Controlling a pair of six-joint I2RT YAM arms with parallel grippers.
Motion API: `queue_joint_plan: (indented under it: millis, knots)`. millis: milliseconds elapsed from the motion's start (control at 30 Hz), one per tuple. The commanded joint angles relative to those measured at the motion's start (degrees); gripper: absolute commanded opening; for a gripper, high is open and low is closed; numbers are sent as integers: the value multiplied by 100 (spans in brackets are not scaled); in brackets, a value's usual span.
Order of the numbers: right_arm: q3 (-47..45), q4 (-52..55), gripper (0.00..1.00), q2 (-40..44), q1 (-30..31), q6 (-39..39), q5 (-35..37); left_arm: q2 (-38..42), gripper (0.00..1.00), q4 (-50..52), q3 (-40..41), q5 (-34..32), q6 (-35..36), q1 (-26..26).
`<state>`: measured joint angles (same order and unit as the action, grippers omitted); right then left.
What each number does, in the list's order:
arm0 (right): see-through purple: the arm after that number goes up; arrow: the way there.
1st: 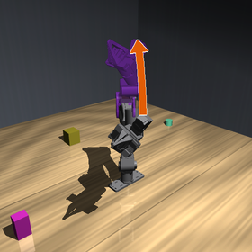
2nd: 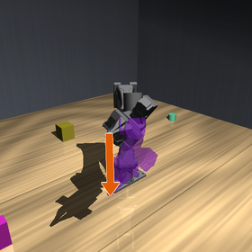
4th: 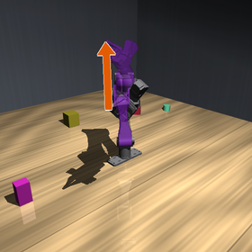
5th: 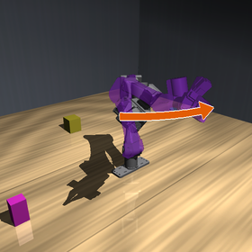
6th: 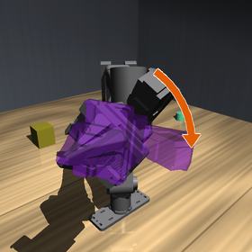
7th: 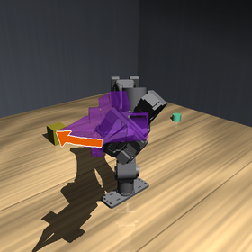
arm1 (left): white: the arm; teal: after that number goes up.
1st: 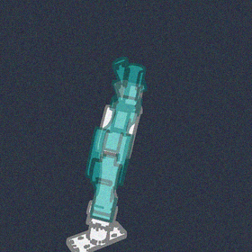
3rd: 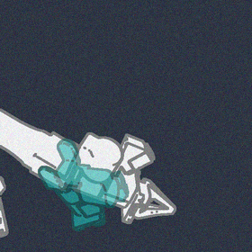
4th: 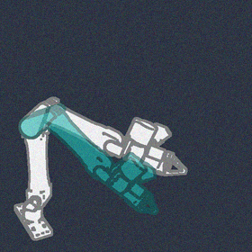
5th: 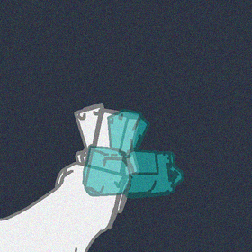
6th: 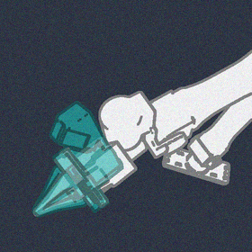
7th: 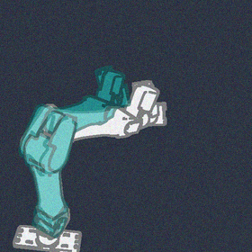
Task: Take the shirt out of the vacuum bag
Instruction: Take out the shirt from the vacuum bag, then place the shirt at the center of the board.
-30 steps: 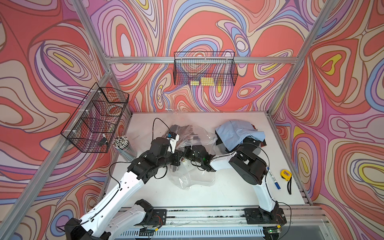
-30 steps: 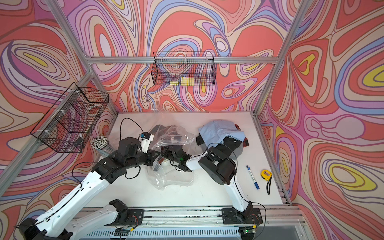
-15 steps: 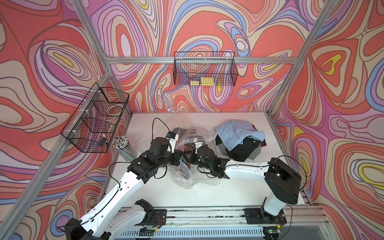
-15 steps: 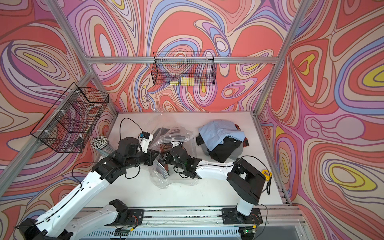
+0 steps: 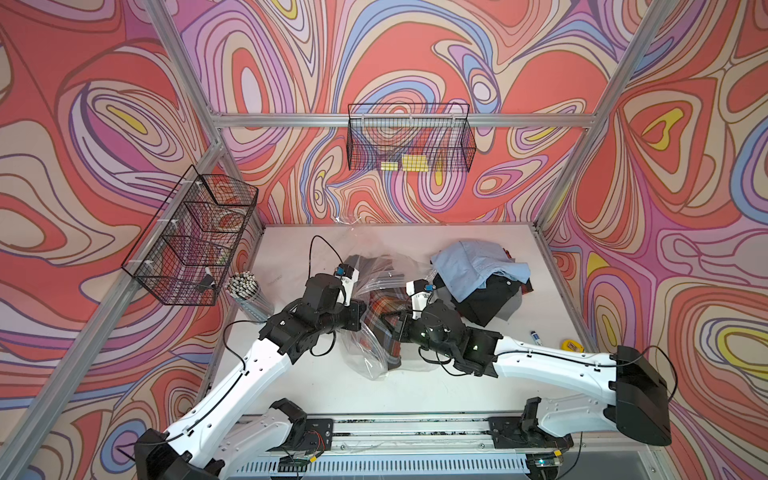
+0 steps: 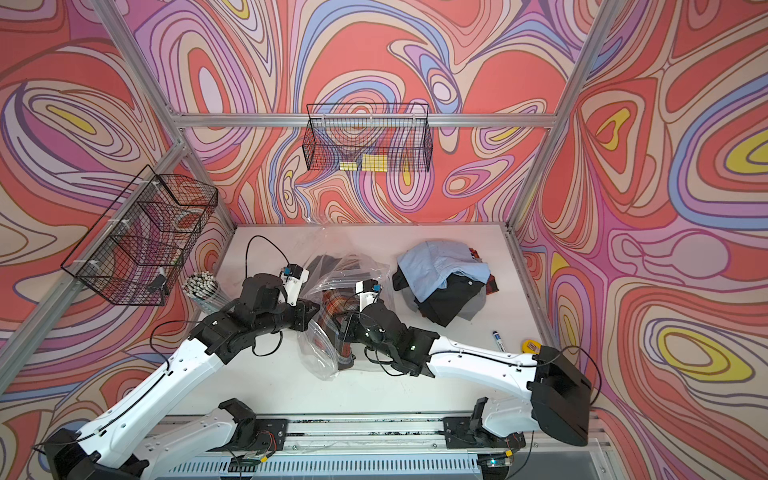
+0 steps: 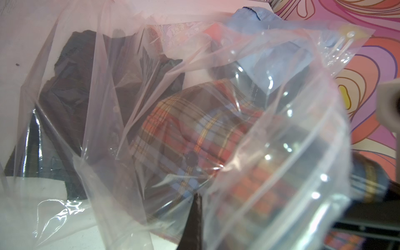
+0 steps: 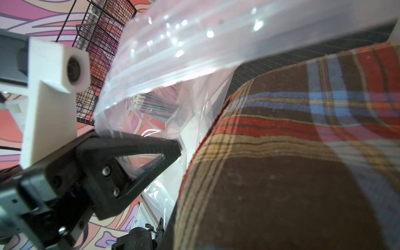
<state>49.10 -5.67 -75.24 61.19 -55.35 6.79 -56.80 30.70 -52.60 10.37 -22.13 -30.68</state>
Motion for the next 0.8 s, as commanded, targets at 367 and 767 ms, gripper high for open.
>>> queue_joint_plan:
  millis: [367, 767]
  knots:
    - [743, 1540, 0, 1810, 846, 333, 1138, -204, 0, 178, -119, -131, 3, 77]
    - [2370, 3055, 0, 2432, 861, 1686, 3089, -271, 0, 196, -110, -107, -2, 79]
